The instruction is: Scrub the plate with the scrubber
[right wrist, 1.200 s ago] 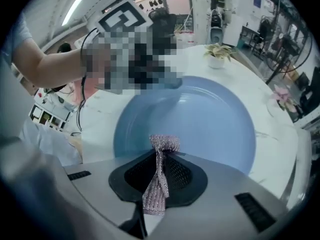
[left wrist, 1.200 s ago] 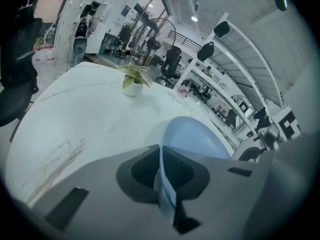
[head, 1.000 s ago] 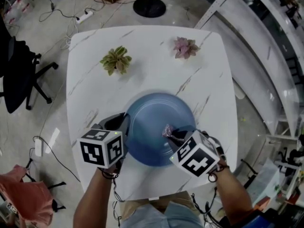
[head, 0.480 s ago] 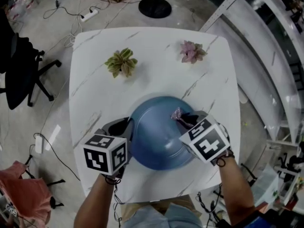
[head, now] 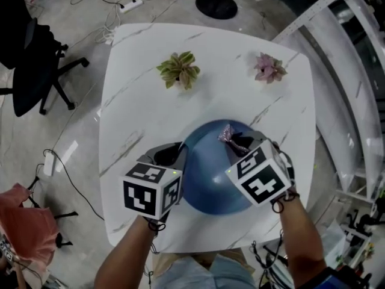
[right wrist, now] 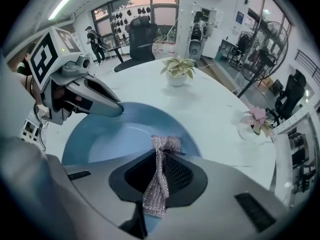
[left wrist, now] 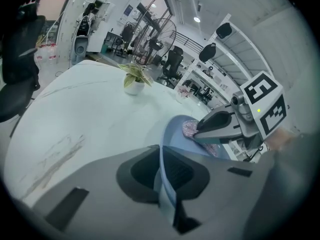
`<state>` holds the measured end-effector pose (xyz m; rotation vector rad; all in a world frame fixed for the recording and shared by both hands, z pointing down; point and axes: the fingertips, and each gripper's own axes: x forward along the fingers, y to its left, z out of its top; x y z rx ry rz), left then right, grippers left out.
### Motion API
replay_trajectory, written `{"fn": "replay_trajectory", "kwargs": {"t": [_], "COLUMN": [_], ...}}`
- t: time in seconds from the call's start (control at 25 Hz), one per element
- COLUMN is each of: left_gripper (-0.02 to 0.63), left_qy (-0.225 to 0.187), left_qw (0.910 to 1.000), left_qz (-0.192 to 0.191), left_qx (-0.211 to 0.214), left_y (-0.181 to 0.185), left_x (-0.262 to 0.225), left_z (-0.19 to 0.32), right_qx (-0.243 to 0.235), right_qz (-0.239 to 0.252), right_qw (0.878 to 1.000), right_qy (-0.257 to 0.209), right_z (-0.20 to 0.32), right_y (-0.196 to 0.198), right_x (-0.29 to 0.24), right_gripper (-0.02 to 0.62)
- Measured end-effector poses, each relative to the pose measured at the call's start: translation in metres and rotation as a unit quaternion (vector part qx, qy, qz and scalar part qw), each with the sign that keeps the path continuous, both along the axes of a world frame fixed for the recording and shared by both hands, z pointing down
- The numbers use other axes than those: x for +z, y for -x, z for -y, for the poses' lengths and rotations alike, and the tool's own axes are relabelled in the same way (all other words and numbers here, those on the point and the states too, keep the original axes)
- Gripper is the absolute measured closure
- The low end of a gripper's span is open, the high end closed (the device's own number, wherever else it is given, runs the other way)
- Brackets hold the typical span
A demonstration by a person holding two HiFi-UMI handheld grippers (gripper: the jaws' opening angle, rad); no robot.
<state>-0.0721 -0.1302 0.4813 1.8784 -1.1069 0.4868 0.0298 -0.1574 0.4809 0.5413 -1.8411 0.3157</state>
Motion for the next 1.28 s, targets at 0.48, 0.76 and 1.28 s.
{"fn": "replay_trajectory", "kwargs": {"t": [0.48,0.76,1.28], "left_gripper": [0.589,0.589,0.589], "left_qy": [0.005,0.006,0.004], "left_qw": [0.9999,0.9999,0.9999], "left_qz": [-0.008,-0.011,-0.005], "left_qx": [-0.009,-0.012,-0.015], "left_y": [0.001,0.001,0.003], "left_x": [0.000,0.000,0.001], "left_z": [0.000,0.001,0.000], "right_qx": [-0.108,-0.153,-0.188], "right_qz": [0.034,0.044,0.060], "right_qw": [0.993,0.987,0.978], "right_qy": [-0.008,0.007,0.067], "right_z": [-0.042,-0.076,-0.151], "right_y": [0.064,0.075,0.060], "right_x": [-0.006,-0.007,-0.006], "right_gripper": [0.535,0.535,0.535]}}
